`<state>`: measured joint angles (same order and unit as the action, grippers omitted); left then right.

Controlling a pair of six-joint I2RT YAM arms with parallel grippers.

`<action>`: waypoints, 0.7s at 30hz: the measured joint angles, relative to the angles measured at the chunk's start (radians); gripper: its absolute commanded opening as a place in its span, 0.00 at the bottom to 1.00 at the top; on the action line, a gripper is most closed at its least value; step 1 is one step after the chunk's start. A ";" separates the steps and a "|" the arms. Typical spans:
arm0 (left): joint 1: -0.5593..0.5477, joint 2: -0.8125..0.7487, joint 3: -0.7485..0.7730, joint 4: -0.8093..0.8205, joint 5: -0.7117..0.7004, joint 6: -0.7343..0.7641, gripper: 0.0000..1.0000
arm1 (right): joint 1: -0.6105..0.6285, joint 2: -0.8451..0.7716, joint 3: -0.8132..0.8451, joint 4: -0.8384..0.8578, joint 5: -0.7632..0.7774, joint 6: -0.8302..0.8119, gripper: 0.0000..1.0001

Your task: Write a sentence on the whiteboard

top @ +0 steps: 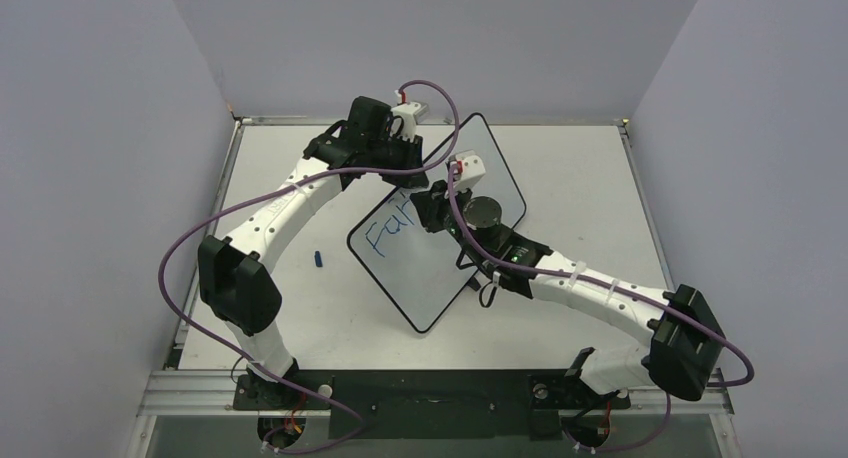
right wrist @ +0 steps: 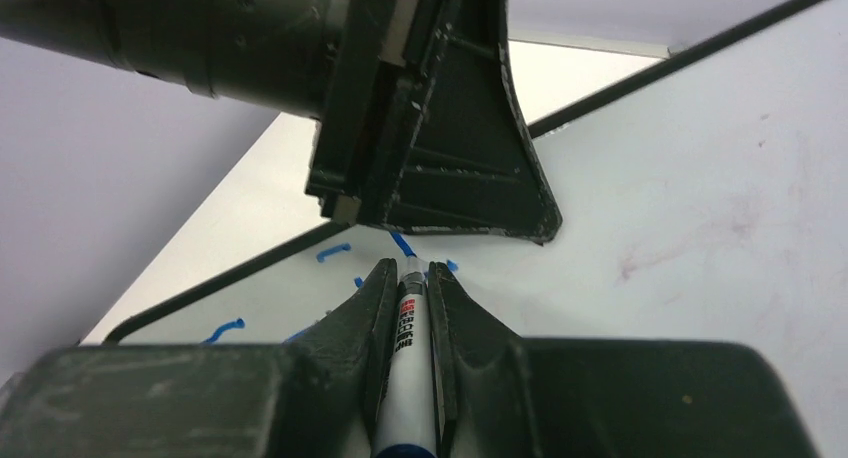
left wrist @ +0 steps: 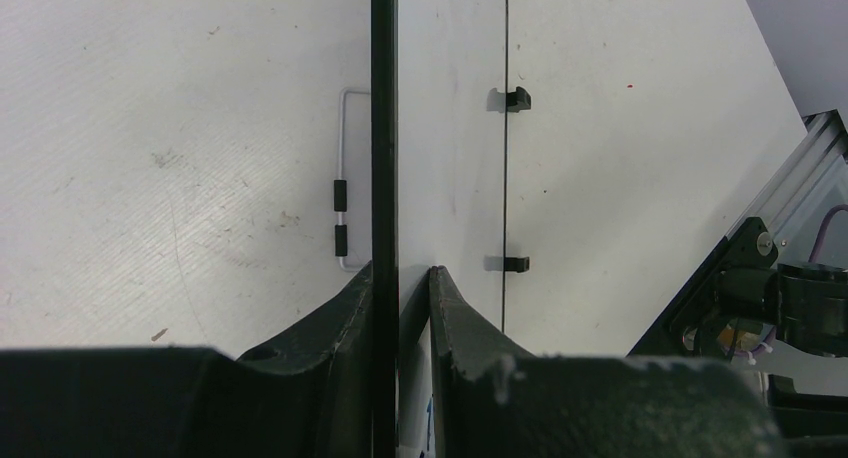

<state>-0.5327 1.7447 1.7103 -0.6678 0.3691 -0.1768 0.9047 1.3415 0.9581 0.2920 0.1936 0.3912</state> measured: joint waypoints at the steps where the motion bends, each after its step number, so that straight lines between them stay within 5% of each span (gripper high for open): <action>1: 0.001 0.000 0.000 -0.001 0.000 0.000 0.00 | 0.000 -0.004 -0.008 0.000 0.001 0.001 0.00; 21: 0.003 0.000 -0.001 -0.004 -0.005 -0.003 0.00 | 0.006 -0.063 -0.129 0.003 0.037 0.021 0.00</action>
<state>-0.5301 1.7447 1.7096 -0.6720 0.3641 -0.1799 0.9108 1.2781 0.8288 0.2955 0.2302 0.4126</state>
